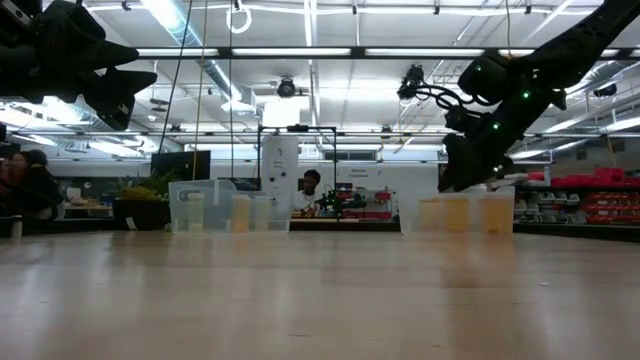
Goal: Pick and place medicine bottles into bin by pill shape (circle, oval)
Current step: Return to Home Position
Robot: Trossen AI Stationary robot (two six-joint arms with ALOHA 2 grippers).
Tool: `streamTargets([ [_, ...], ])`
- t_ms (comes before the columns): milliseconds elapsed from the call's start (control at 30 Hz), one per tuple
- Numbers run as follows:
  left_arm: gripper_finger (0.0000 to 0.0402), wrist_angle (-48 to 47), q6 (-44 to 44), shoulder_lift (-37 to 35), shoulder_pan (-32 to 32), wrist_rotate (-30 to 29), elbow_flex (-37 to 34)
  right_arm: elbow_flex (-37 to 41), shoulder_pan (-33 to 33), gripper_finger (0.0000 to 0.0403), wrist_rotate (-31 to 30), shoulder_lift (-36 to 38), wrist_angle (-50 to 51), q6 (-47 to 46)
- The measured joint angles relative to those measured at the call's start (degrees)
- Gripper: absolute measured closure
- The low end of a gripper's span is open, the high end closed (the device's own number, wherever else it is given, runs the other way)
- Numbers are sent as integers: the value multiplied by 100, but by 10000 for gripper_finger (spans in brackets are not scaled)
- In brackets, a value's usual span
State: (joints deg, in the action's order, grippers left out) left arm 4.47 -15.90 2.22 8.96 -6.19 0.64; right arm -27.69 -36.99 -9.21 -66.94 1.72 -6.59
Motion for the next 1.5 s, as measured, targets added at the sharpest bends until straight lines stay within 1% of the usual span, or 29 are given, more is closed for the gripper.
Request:
streamTargets([
  [167,230,0,0,0,1,-1,0,-19,4,116,182,43,48,181],
  [267,230,0,0,0,1,-1,0,-19,36,116,290,278,90,222],
  [400,230,0,0,0,-1,-1,0,-6,186,115,537,923,146,342],
  [533,230,0,0,0,0,-1,0,119,413,116,1053,1649,156,379],
  [667,230,0,0,0,0,0,0,353,821,123,1398,2319,3,341],
  [767,230,0,2,0,-1,-1,0,737,1235,132,1445,2868,-447,276],
  [867,230,0,0,0,0,1,0,1327,1612,141,1464,3420,-1057,276],
  [1000,230,0,0,0,1,-1,0,2048,1917,147,1523,4102,-1519,114],
  [1167,230,0,0,0,1,-1,0,2533,2140,148,1590,4842,-1516,-166],
  [1333,230,0,0,0,1,-1,0,2562,2249,148,1660,5391,-1180,-203],
  [1500,230,0,0,0,0,-1,0,2562,2409,148,1664,5706,-782,-351],
])
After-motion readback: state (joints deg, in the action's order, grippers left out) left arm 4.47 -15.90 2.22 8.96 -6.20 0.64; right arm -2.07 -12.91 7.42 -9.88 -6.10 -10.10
